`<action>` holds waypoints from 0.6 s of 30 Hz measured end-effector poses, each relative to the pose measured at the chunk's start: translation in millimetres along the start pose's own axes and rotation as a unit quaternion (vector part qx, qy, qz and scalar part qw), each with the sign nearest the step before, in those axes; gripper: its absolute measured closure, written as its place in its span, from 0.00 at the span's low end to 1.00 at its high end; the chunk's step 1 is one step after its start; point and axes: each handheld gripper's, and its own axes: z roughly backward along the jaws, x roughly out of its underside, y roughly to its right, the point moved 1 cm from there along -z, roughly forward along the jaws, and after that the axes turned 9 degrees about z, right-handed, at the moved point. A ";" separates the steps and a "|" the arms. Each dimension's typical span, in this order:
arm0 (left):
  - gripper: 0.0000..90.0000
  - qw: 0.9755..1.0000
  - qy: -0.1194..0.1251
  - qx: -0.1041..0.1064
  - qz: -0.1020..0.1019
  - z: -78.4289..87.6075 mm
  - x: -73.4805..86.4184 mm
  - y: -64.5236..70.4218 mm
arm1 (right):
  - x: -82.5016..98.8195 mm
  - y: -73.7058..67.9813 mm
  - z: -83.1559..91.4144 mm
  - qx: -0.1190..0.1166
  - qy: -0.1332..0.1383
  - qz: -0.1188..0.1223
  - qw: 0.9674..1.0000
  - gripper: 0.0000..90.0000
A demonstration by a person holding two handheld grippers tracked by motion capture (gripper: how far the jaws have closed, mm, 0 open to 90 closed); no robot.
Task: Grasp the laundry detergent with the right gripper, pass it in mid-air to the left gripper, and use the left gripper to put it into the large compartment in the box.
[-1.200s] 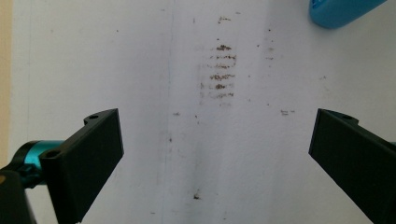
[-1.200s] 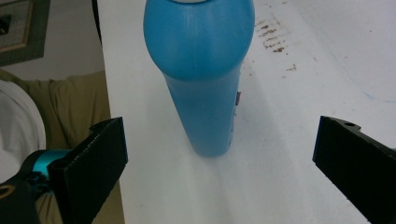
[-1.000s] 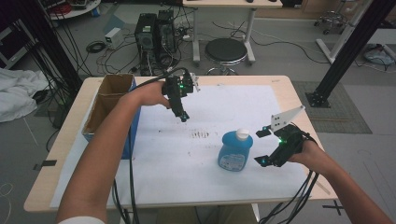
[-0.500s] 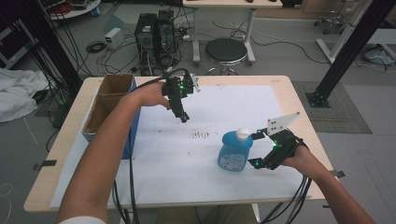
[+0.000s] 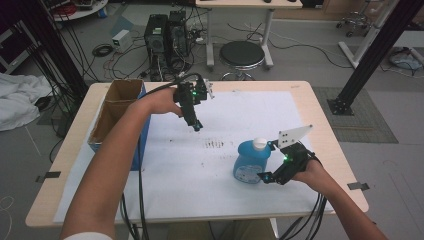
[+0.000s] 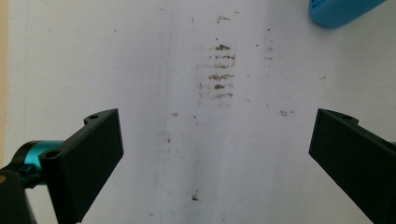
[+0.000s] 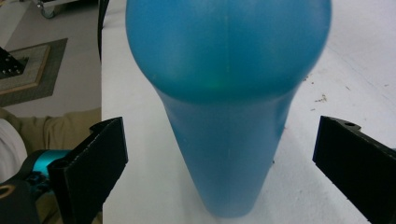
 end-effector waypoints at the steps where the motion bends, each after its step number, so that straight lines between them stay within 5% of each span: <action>1: 0.03 1.000 0.000 0.001 0.002 -0.2 0.2 0.2 | 0.2 0.0 -1.3 0.000 0.002 0.002 1.000 0.02; 18: 0.03 1.000 -0.003 -0.001 0.005 -0.1 1.3 0.5 | 3.4 -1.3 -19.7 0.008 0.036 -0.002 0.999 0.02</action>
